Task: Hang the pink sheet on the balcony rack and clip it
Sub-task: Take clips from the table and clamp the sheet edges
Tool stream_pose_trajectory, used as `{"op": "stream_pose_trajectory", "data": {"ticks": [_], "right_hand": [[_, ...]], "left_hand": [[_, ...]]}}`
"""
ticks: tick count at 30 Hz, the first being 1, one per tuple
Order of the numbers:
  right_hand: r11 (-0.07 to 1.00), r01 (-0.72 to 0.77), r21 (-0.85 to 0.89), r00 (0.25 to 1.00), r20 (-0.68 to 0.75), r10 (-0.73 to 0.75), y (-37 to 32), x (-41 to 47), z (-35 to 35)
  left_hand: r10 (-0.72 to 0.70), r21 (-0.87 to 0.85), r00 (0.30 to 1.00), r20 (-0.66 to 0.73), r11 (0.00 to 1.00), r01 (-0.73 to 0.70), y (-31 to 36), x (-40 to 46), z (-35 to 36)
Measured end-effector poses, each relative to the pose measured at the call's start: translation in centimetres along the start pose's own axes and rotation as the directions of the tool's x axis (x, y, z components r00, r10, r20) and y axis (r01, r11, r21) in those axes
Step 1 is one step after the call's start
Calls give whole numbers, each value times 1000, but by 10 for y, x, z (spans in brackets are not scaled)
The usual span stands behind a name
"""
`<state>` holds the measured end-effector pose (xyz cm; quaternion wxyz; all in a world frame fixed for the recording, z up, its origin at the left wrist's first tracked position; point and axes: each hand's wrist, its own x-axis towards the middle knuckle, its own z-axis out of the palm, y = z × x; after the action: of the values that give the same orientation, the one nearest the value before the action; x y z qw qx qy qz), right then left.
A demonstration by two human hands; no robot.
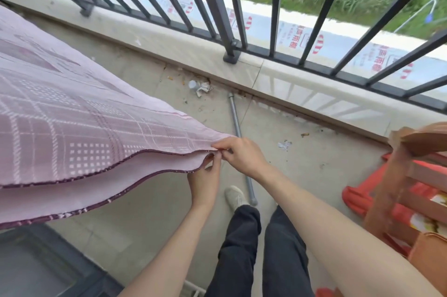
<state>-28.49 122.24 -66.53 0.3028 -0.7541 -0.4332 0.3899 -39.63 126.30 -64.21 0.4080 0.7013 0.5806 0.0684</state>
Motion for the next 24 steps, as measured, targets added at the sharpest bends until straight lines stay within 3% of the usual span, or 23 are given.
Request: {"op": "stream_pose_trajectory", "data": {"ticks": [4, 7, 9, 10, 12, 14, 16, 18, 20, 21, 24], "right_hand": [[1000, -24, -4, 997, 80, 24, 8, -3, 8], [993, -43, 107, 995, 98, 33, 8, -11, 10], [949, -174, 264, 983, 97, 154, 9, -16, 12], [871, -296, 392, 955, 118, 272, 11, -19, 14], [523, -469, 712, 855, 217, 471, 14, -25, 13], [67, -386, 920, 799, 297, 523, 19, -29, 7], [-285, -259, 923, 789, 372, 489, 21, -35, 2], [-452, -211, 867, 786, 425, 448, 24, -42, 1], [-514, -219, 829, 766, 473, 437, 26, -48, 4], [-493, -251, 833, 749, 490, 446, 26, -50, 6], [-310, -364, 878, 714, 477, 513, 25, -55, 10]], "left_hand": [[-19, 8, 999, -50, 1000, 20, 22, -11, 4], [-81, 52, 987, -139, 995, 88, 24, -3, 7], [-193, -34, 966, -174, 981, 190, 21, 5, 7], [-224, -72, 957, -185, 974, 214, 17, 9, 8], [-220, -90, 956, -192, 974, 207, 8, 10, 10], [-213, -85, 963, -165, 976, 202, 8, 6, 11], [-220, -88, 964, -147, 974, 209, 8, 2, 11], [-218, -90, 967, -135, 974, 207, 8, -1, 11], [-220, -92, 967, -125, 973, 210, 9, -2, 11], [-224, -96, 968, -115, 972, 213, 11, -3, 10], [-232, -99, 969, -85, 970, 223, 12, -4, 9]]}}
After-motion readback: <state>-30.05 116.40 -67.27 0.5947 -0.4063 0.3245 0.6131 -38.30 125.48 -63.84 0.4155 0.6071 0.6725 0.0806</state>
